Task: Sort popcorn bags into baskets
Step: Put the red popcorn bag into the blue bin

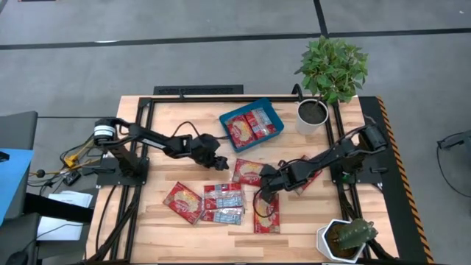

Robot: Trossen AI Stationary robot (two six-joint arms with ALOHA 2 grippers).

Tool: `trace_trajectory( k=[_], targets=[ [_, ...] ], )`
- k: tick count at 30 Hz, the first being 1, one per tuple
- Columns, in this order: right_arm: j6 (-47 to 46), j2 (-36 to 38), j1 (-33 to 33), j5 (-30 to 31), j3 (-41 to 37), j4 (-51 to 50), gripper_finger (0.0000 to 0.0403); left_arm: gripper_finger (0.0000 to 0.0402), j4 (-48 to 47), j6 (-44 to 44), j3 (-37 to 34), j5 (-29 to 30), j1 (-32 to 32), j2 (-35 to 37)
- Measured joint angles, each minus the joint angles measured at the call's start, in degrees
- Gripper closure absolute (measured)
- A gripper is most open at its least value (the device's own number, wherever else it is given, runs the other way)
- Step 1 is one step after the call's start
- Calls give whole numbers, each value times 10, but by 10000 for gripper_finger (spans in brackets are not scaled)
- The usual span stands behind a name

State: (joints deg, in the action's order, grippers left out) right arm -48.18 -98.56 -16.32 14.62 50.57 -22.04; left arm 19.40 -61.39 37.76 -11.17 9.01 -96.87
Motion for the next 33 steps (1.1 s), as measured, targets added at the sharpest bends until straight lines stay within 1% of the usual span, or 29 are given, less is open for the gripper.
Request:
trace_trajectory(
  k=[4, 7, 11, 22, 25, 27, 30, 33],
  targets=[
    [19, 0, 6, 1, 0, 4, 301, 146, 79, -24, 2, -16, 1, -38],
    [35, 0, 15, 1, -1, 11, 301, 146, 103, -32, 10, -33, -2, -59],
    [60, -1, 29, 2, -1, 29, 301, 146, 88, -27, 20, -26, -6, -61],
    [133, -1, 64, 0, -1, 98, 301, 151, 90, -33, 20, -23, -12, -63],
    [154, -1, 71, -2, -1, 110, 301, 172, 90, -33, 20, -23, -12, -63],
    [166, -1, 75, -2, -1, 115, 301, 197, 90, -33, 20, -23, -13, -63],
    [167, -1, 81, -2, -1, 114, 301, 245, 90, -33, 20, -22, -13, -63],
    [167, 11, 83, 4, -2, 111, 301, 302, 88, -27, 20, -17, -14, -63]
  ],
)
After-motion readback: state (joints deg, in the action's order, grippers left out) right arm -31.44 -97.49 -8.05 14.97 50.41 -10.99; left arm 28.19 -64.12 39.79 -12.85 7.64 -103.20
